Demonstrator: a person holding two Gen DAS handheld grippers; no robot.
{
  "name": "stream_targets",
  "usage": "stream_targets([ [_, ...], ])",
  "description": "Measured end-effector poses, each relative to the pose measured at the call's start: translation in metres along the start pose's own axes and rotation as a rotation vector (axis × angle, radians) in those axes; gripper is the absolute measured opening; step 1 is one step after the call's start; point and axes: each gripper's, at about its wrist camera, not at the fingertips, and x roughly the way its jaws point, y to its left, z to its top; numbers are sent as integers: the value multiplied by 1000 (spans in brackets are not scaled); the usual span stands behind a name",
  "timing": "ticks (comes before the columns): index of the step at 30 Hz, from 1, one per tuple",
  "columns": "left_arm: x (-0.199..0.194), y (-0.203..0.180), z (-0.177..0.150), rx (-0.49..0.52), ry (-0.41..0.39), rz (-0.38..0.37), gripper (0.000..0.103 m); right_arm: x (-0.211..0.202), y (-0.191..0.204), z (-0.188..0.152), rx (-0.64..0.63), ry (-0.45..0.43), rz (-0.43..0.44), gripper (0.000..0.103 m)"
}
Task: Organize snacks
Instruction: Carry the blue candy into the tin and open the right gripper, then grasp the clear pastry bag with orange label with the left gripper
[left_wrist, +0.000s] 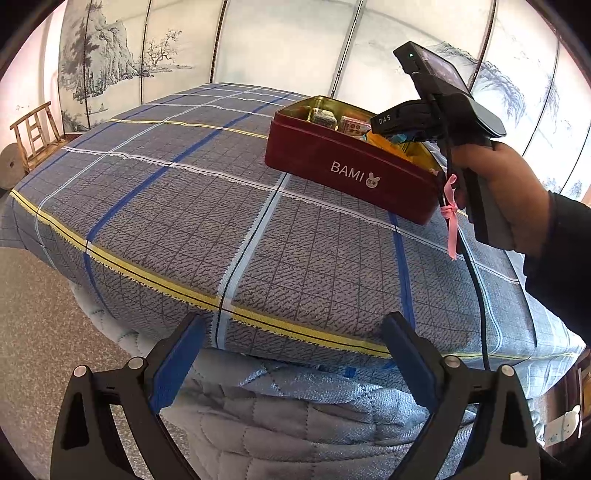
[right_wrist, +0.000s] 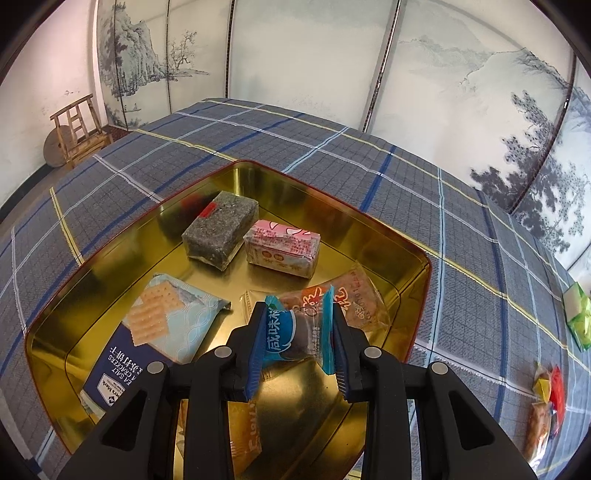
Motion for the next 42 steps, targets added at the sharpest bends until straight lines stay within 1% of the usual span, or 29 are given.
stream_targets([
  [2,-1,-2,0,10,0,16,95,-1,-1,-1,11,-3,40,39],
  [3,-1,-4,-1,15,3,23,95,-3,-1,-2,4,-6,39,42],
  [4,-2,-5,-1,18,4,30,95,-7,-1,-3,-6,-18,29,47],
  [5,-3,-6,-1,22,3,32,95,-12,-1,-4,-13,-38,26,51],
  [7,-6,-11,1,36,-5,39,95,-27,-8,-8,-9,-93,49,63],
  [8,-8,-14,2,45,-14,41,95,-36,-14,-10,-1,-120,54,66],
  [10,-12,-23,5,70,-29,42,95,-51,-28,-15,21,-170,49,81],
  [12,-15,-33,9,106,-42,44,95,-62,-46,-20,53,-194,48,85],
  [15,-16,-51,16,153,-53,36,95,-74,-86,-37,111,-220,39,86],
  [17,-14,-67,22,183,-61,24,95,-81,-121,-54,160,-237,4,86],
  [20,-11,-99,35,240,-78,-11,95,-87,-189,-92,261,-236,-84,87],
  [25,7,-166,58,337,-82,-98,95,-99,-326,-171,550,-165,-205,87],
  [27,18,-199,66,377,-76,-135,95,-107,-368,-201,662,-151,-234,87],
  [29,36,-233,73,397,-48,-184,95,-116,-404,-230,764,-150,-258,87],
  [30,45,-247,77,396,-32,-202,95,-121,-417,-243,805,-152,-262,87],
  [31,56,-263,80,390,-15,-220,95,-125,-431,-255,860,-155,-245,87],
  [33,77,-293,87,383,-3,-226,95,-131,-448,-273,940,-177,-211,88],
  [34,87,-308,89,382,14,-231,95,-134,-455,-280,970,-190,-189,88],
  [35,95,-323,91,377,25,-245,95,-137,-462,-288,994,-221,-152,88],
  [36,104,-338,94,373,20,-251,95,-139,-464,-293,1018,-251,-117,90],
  [37,111,-351,96,378,17,-247,95,-139,-467,-298,1034,-273,-96,90],
  [39,128,-374,97,385,37,-247,94,-139,-466,-299,1028,-271,-91,92],
  [40,138,-385,98,386,47,-231,93,-138,-464,-296,1016,-263,-93,94],
  [42,153,-401,99,387,92,-235,86,-137,-465,-295,1001,-253,-95,96],
])
